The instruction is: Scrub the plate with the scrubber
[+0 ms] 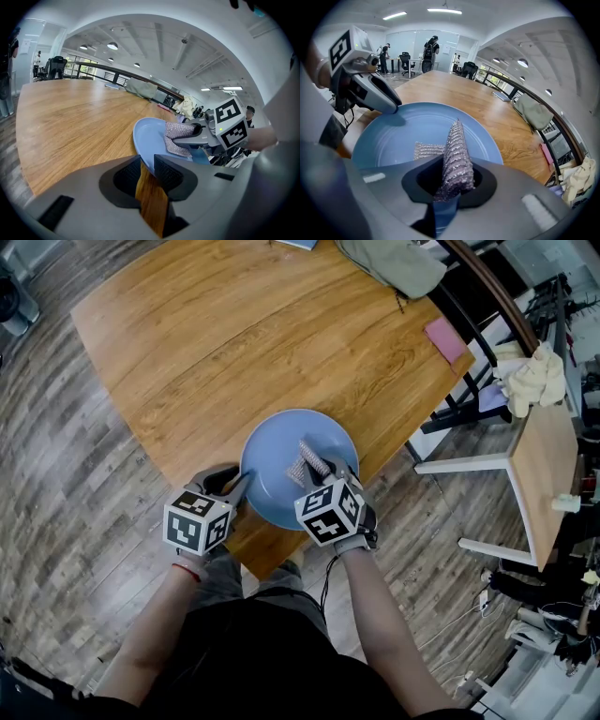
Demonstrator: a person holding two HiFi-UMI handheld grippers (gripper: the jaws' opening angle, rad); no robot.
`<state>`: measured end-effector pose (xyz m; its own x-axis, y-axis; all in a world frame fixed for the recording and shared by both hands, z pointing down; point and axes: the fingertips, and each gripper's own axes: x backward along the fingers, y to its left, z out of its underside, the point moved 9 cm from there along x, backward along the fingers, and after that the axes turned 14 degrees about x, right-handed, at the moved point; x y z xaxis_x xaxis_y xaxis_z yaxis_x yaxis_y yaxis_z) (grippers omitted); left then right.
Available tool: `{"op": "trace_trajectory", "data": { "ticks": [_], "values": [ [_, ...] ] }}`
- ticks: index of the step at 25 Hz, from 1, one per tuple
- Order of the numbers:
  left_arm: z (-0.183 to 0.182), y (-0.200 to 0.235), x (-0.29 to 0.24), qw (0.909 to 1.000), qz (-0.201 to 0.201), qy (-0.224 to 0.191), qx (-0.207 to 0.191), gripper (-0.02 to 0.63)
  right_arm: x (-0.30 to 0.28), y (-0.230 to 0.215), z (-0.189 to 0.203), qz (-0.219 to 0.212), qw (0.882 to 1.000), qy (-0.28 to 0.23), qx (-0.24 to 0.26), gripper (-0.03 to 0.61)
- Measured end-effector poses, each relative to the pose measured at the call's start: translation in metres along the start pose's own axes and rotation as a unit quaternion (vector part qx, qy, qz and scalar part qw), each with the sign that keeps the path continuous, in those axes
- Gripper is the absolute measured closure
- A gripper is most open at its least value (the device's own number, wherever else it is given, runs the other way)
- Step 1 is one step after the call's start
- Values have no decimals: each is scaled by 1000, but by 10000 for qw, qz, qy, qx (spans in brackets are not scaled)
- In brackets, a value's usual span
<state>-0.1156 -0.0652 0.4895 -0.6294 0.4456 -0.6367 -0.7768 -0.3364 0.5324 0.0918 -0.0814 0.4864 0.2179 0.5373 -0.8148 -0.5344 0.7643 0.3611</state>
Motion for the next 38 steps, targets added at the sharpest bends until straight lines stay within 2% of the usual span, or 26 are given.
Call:
{"op": "trace_trajectory", "data": {
  "ticks": [17,25,32,38],
  "values": [
    [1,-1,1,9999,-72,-98,-93,529,4,34,-19,-320,9971,-406,562,522],
    [2,-5,3,9992,-262,-177,-240,529,10,52,-22,-720,9920,-737,733,520],
    [5,-9,9,9982,-420,-244,-347,529,15,57,-17,-1114,9887,-719,706,515],
    [9,-13,14,9977,-503,-309,-346,529,23,47,-8,-1294,9888,-600,451,509]
  ]
}}
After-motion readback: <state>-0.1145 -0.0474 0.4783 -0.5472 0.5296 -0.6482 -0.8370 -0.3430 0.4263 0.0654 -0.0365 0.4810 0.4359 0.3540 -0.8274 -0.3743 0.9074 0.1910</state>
